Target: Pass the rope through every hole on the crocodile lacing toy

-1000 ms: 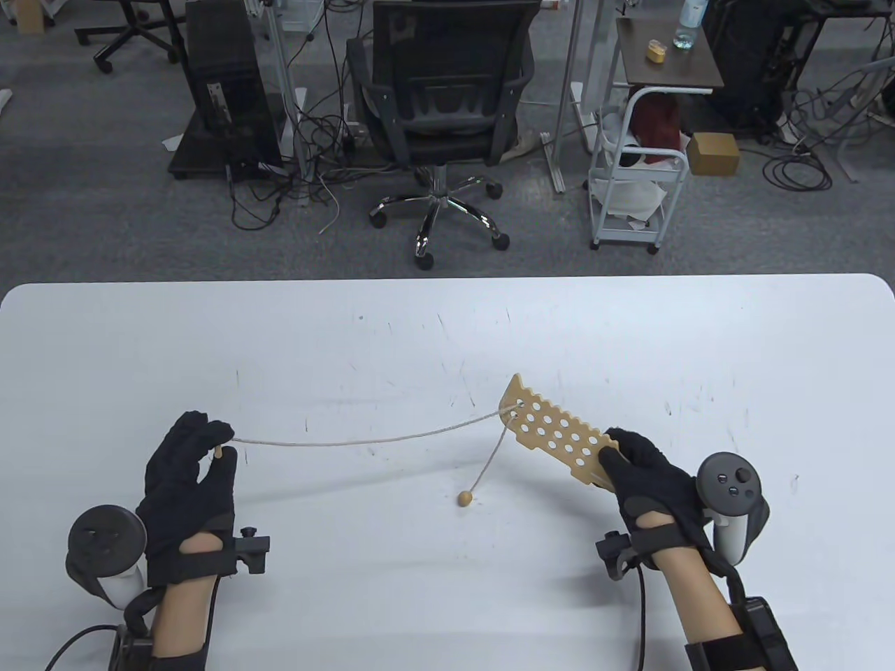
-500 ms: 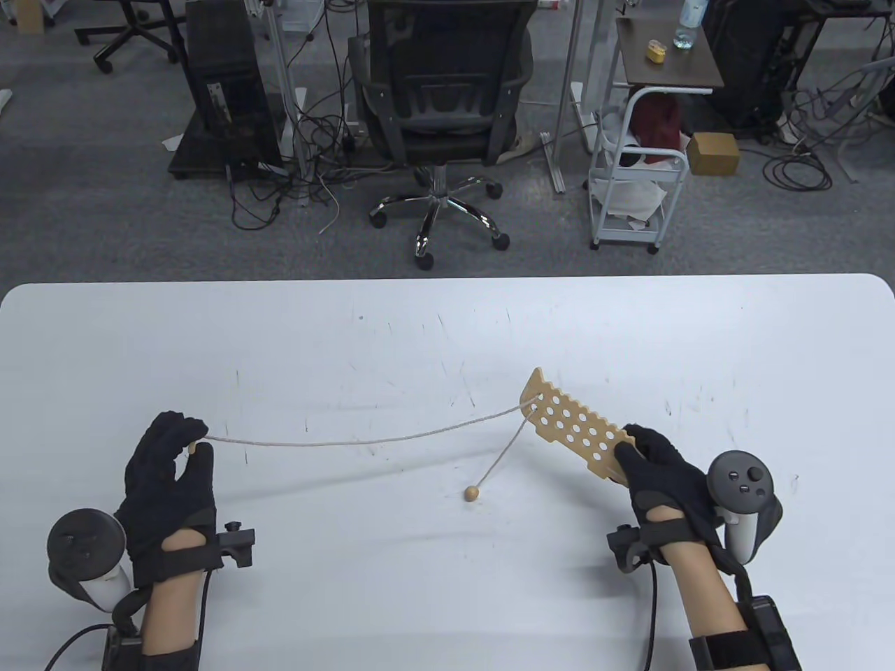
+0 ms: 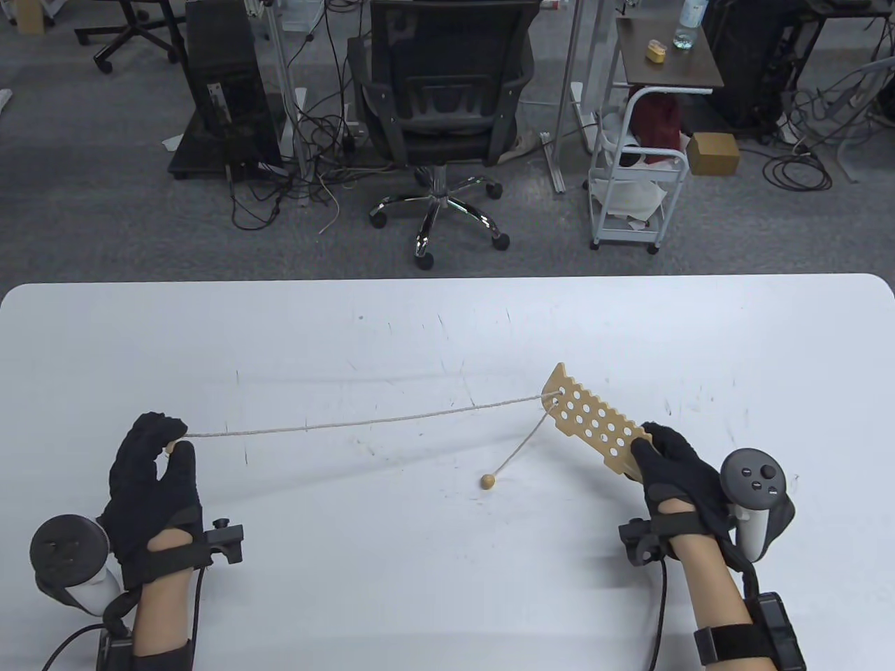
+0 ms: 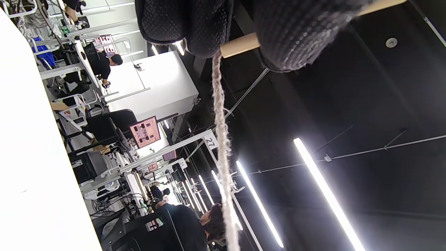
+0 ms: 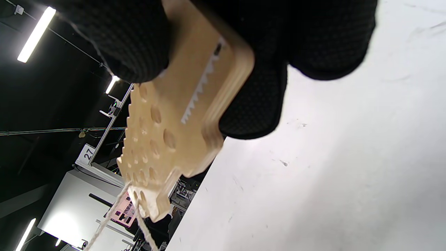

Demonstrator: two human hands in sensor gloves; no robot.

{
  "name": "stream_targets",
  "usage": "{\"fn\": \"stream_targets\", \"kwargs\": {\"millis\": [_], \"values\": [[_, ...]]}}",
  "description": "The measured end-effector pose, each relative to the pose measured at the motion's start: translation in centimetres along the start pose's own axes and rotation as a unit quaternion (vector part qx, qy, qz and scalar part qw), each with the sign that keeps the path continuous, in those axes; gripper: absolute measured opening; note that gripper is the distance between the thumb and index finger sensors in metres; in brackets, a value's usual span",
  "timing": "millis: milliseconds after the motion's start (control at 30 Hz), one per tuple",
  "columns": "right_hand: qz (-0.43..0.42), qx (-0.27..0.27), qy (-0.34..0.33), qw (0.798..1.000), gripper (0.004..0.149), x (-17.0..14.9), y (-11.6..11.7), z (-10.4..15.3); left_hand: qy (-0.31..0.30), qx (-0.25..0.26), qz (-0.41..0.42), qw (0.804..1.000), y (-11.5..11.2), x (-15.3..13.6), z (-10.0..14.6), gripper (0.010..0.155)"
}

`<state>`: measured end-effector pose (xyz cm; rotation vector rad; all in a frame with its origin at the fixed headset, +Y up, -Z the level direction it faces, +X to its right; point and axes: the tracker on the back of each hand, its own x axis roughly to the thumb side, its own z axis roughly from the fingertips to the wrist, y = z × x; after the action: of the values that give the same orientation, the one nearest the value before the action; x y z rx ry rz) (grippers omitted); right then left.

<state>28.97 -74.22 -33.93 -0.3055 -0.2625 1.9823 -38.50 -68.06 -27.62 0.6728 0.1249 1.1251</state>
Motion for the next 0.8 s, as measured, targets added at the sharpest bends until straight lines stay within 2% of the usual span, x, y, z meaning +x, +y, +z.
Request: {"fn": "stream_targets", "kwargs": {"millis": [467,800], "values": [[0.007,0.033,-0.065,0.997,0.044,2.5,1.7,1.7,-0.014,-0.038,-0.015,0.999,-1.5,0.2,0.2,0.051],[0.01,0.057,-0.094,0.994,0.044,3.7,2.8,2.7,-0.035,-0.095,-0.027,0.995,-3.5,0.5,0.5,0.056]]}}
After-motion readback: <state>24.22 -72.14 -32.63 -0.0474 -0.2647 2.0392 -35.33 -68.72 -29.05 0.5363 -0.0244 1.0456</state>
